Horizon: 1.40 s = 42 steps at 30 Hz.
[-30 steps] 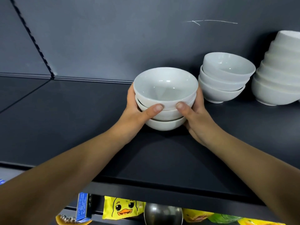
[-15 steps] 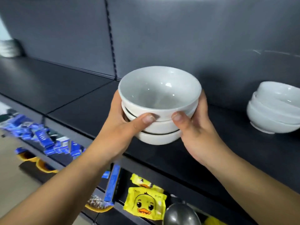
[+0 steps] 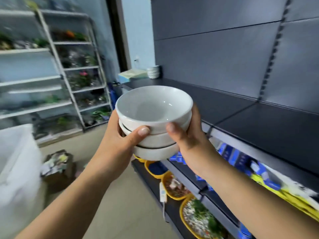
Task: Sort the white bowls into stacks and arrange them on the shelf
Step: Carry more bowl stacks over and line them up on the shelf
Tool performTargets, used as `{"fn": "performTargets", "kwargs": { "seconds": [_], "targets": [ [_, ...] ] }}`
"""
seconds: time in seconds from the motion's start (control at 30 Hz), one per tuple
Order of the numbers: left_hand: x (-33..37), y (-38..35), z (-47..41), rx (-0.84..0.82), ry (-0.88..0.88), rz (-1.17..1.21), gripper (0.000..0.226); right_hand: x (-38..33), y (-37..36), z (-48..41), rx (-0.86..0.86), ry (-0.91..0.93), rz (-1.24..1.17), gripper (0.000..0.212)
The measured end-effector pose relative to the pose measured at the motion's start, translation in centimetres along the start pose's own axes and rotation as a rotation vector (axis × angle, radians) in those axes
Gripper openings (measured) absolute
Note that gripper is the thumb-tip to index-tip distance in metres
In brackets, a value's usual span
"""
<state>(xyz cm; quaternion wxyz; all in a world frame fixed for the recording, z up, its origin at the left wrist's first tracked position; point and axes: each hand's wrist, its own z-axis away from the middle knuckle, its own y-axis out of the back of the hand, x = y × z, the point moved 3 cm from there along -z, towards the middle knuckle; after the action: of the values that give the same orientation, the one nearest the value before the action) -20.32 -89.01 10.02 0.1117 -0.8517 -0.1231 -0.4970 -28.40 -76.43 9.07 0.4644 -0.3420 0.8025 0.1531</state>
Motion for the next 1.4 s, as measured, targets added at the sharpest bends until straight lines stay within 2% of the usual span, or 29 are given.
{"fn": "performTargets", "kwargs": {
  "seconds": [0.17,0.33,0.47,0.57,0.67,0.8,0.87,0.97,1.13,1.27,1.4],
  "targets": [
    [1.1,9.3,0.1,0.09,-0.011,-0.029,0.104,2.9,-8.8,-4.3,-0.111,-0.021,-0.081,0.106],
    [0.2,17.2,-1.2,0.182,-0.032,-0.051,0.106,6.8,-15.0,-9.7,-0.2,-0.055,-0.101,0.096],
    [-2.0,22.6,-3.8,0.251,0.002,-0.072,0.102,11.8,-18.3,-14.7,-0.246,-0.069,-0.119,0.1],
    [-4.4,26.4,-8.1,0.297,0.044,-0.098,0.102,15.9,-19.7,-19.9,-0.272,-0.066,-0.108,0.112],
    [-6.6,29.8,-13.6,0.342,0.057,-0.117,0.105,19.2,-20.4,-26.0,-0.29,-0.072,-0.123,0.108],
    [-9.0,33.7,-21.0,0.382,0.056,-0.149,0.098,22.9,-20.8,-34.0,-0.294,-0.081,-0.157,0.095],
    [-10.2,35.4,-24.3,0.385,0.066,-0.165,0.103,24.6,-20.9,-37.5,-0.297,-0.072,-0.157,0.097],
    [-12.2,38.0,-28.5,0.367,0.08,-0.159,0.103,27.3,-21.2,-41.7,-0.281,-0.087,-0.173,0.106],
    [-16.9,42.5,-36.1,0.335,0.07,-0.14,0.1,31.6,-21.1,-48.8,-0.213,-0.075,-0.122,0.093],
    [-21.6,45.2,-43.8,0.172,0.049,-0.084,0.097,35.0,-19.9,-54.4,-0.071,-0.072,-0.094,0.084],
    [-25.9,46.9,-51.3,-0.024,0.041,-0.004,0.107,37.2,-18.2,-59.1,0.113,-0.06,-0.01,0.086]
  ]
}}
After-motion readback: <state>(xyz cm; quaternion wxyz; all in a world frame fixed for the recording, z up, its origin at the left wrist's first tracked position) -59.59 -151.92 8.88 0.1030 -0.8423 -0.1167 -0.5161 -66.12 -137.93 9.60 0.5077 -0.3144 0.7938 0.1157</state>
